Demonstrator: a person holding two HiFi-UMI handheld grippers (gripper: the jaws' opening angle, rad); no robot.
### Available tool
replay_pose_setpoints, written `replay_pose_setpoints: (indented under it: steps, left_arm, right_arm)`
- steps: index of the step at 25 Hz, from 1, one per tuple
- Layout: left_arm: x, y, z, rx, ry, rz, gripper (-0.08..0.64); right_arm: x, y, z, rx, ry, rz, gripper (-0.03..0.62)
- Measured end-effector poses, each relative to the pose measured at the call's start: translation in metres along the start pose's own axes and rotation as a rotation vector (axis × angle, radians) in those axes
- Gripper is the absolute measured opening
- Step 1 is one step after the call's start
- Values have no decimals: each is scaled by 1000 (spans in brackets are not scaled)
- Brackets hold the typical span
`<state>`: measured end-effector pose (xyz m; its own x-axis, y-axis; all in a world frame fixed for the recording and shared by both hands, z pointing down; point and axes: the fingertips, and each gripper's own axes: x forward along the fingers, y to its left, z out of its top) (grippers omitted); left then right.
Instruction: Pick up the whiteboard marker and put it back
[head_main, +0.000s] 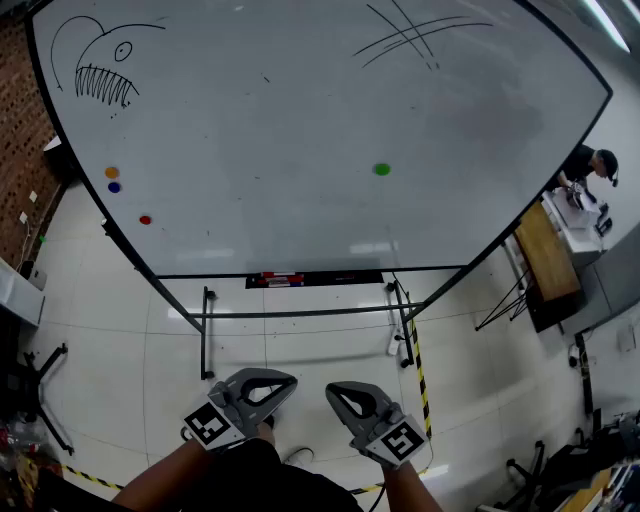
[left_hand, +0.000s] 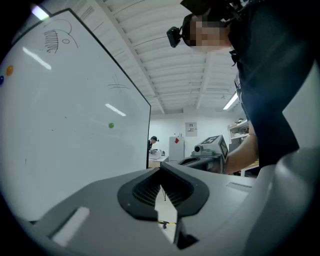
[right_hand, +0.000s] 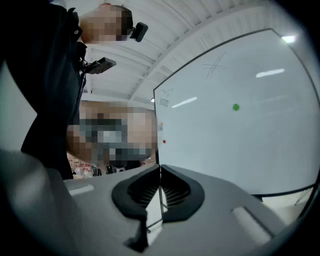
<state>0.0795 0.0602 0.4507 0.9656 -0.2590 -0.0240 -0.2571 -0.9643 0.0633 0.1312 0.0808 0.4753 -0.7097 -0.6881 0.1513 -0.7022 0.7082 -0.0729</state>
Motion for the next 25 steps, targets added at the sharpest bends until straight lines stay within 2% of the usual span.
replay_pose_setpoints:
  steps: [4, 8, 9, 11, 12, 15, 17, 21, 25]
  left_arm:
    - [18, 64, -2, 2, -14, -18, 2]
    - [33, 118, 3, -9, -37, -56, 2]
    - [36, 128, 2, -15, -38, -63, 2]
    - [42, 147, -1, -10, -35, -71, 2]
    - [44, 155, -2, -4, -32, -70, 2]
    - [48, 173, -7, -16, -19, -32, 2]
    - [51, 184, -12, -32, -3, 13, 2]
    - [59, 199, -18, -30, 14, 110, 2]
    - [67, 202, -21, -48, 17, 202, 2]
  right_arm:
    - [53, -56, -11, -17, 64, -41, 6]
    - [104, -125, -35, -84, 214, -75, 35]
    - [115, -144, -47, -111, 265, -74, 58]
    - [134, -179, -76, -159, 397, -53, 215]
    - [141, -195, -91, -190, 472, -36, 242]
    - [152, -237, -139, -340, 699, 26, 247]
    - [160, -265, -168, -431, 810, 84, 247]
    - [178, -298, -216, -519, 944, 223, 249]
    - [187, -309, -241, -533, 996, 336, 250]
